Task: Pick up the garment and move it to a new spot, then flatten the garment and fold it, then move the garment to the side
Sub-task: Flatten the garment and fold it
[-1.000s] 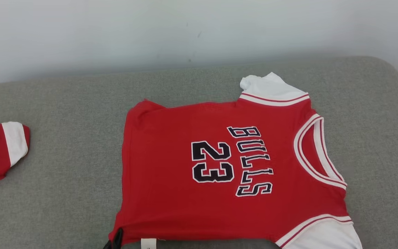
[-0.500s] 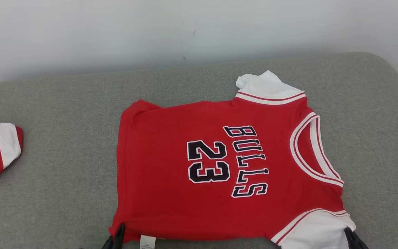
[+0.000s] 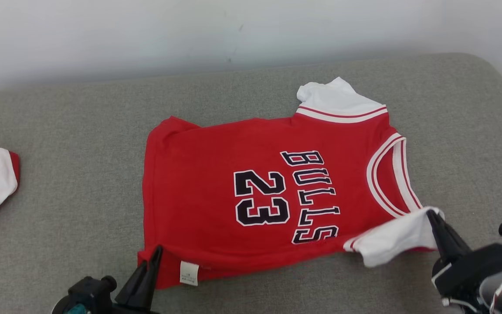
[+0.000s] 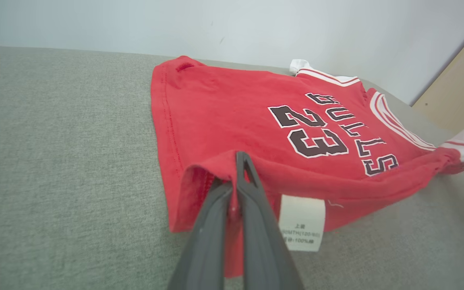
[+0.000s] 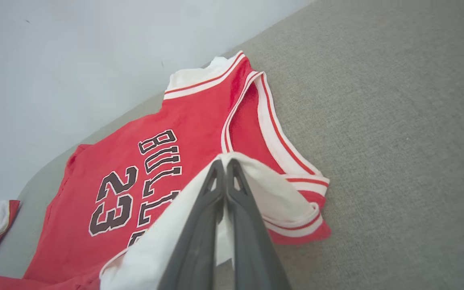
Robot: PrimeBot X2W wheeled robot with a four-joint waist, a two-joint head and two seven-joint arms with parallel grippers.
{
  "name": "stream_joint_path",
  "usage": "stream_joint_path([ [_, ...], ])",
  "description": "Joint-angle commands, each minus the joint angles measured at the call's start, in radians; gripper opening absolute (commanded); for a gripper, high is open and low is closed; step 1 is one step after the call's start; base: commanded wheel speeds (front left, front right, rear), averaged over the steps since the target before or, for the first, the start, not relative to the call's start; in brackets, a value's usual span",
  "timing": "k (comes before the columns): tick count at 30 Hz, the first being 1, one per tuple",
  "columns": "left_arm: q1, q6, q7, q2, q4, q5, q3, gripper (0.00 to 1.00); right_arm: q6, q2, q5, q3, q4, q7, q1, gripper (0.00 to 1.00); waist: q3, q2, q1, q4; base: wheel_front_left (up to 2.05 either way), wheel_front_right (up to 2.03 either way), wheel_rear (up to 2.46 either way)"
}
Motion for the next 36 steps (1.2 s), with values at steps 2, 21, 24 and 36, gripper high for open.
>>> stream_joint_path([
  [2, -0.031, -0.006, 0.004, 0.007, 0.012, 0.001, -0.004, 0.00, 0.001, -0.015, -0.010, 0.001, 0.041, -0.008, -0.056, 0.00, 0.009, -0.0001, -0.0001, 0.005, 0.00, 0.00, 0.00],
  [21, -0.340, -0.023, -0.008, 0.019, 0.246, 0.006, -0.110, 0.40, 0.001, -0.060, -0.034, 0.095, 0.452, -0.145, -0.432, 1.00, 0.101, -0.0001, -0.0001, 0.029, 0.00, 0.00, 0.00],
  [24, -0.359, -0.023, -0.020, 0.014, 0.280, 0.007, -0.119, 1.00, 0.001, -0.077, -0.037, 0.129, 0.468, -0.185, -0.433, 1.00, 0.096, -0.0001, -0.0001, 0.023, 0.00, 0.00, 0.00],
  [36, -0.201, 0.006, -0.029, -0.025, 0.190, 0.033, -0.003, 1.00, 0.001, -0.181, -0.020, 0.222, 0.419, -0.317, -0.248, 1.00, 0.048, -0.0001, -0.0001, 0.018, 0.00, 0.00, 0.00],
])
